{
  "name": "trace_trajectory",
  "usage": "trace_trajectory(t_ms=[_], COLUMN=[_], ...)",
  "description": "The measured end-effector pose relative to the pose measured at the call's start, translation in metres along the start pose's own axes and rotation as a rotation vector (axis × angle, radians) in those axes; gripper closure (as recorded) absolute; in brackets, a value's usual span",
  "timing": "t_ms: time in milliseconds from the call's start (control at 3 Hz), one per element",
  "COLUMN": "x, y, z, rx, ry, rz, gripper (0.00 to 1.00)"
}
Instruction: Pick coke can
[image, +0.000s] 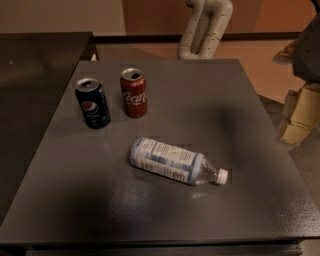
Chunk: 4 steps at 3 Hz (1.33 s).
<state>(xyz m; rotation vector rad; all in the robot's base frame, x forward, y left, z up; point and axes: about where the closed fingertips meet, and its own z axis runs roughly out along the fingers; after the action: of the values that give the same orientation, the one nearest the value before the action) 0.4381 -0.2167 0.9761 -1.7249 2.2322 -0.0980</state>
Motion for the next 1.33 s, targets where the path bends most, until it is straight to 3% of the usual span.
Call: trace_trajectory(t_ms=[667,1333], x=[-0.004,-0.061], y=[-0.002,-0.029], z=[0.003,0.052], rx=[0.001,-0.029], ry=[-0.014,-0.174], rz=[-0.001,-0.028], gripper=[0.0,0.0])
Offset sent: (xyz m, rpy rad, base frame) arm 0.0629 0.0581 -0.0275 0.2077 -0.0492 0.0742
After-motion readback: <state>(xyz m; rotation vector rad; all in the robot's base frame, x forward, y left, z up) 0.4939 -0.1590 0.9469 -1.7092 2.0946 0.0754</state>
